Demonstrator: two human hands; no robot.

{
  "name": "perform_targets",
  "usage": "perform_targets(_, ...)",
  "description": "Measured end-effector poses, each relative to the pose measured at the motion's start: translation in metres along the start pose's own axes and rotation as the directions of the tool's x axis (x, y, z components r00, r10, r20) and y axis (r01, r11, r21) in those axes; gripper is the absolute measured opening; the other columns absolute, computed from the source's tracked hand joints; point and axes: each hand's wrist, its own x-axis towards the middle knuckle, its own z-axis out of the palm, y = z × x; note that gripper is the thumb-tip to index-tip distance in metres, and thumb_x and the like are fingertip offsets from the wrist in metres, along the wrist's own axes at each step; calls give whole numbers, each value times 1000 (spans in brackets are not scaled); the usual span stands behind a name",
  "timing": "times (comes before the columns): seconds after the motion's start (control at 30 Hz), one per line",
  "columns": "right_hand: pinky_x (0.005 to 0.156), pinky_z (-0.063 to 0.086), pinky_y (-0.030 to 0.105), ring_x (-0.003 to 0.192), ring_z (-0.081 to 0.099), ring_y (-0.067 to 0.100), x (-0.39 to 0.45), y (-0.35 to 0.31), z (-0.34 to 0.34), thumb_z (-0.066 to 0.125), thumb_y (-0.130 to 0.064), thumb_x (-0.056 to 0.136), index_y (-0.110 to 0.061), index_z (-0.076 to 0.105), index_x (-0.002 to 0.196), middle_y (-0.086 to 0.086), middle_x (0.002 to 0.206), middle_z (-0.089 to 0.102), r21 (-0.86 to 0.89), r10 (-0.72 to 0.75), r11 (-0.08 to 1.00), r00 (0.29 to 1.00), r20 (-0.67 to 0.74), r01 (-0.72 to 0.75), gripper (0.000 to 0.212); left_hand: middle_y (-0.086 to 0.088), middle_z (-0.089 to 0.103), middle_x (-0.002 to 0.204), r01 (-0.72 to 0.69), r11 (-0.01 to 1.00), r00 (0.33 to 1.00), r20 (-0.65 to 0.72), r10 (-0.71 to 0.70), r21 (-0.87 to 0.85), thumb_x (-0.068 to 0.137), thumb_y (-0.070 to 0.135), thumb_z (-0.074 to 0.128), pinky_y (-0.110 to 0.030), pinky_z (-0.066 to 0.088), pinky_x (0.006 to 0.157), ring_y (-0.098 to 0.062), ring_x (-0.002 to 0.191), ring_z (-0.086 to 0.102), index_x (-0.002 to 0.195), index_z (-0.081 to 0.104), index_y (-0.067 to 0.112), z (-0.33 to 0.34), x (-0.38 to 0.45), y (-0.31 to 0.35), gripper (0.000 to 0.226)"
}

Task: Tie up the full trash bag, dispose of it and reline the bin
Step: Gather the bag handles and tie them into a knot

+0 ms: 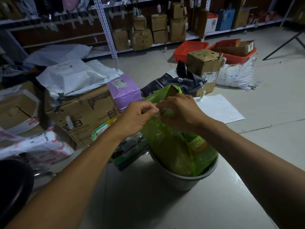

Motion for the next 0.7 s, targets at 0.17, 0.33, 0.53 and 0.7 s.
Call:
perform_targets(0.17,81,49,43,88,65,23,-1,9,-4,66,-32,90,-20,76,92,1,93,74,171,56,984,998,-9,-54,15,9,72,78,-16,1000,1000,10,16,16,93,17,64,-15,48,74,2,76,63,88,73,15,-8,-2,-3,10)
perform_targets(0.33,84,41,37,86,64,23,-4,12,0,63,-25,91,-16,72,88,2,90,73,216,35,976,999,2,-35,13,-6,71,86,19,979,999,39,-27,202,88,18,72,-20,45,64,1,65,56,91,73,13,-19,-5,-15,6)
perform_targets(0.53,65,39,34,74,59,22,-5,18,-1,61,-29,95,-12,69,87,4,79,67,279,77,958,997,-9,-72,21,16,66,81,95,953,993,-91,-71,288,89,20,71,-22,42,66,10,62,55,92,74,22,-40,-9,-34,5)
perform_targets(0.7,59,34,33,64,51,15,-7,20,-2,60,-27,96,-17,62,79,-5,68,57,295,87,952,996,2,-83,20,18,68,81,59,963,994,-102,-33,264,92,18,66,-20,43,71,11,73,58,90,73,25,-38,-9,-30,10)
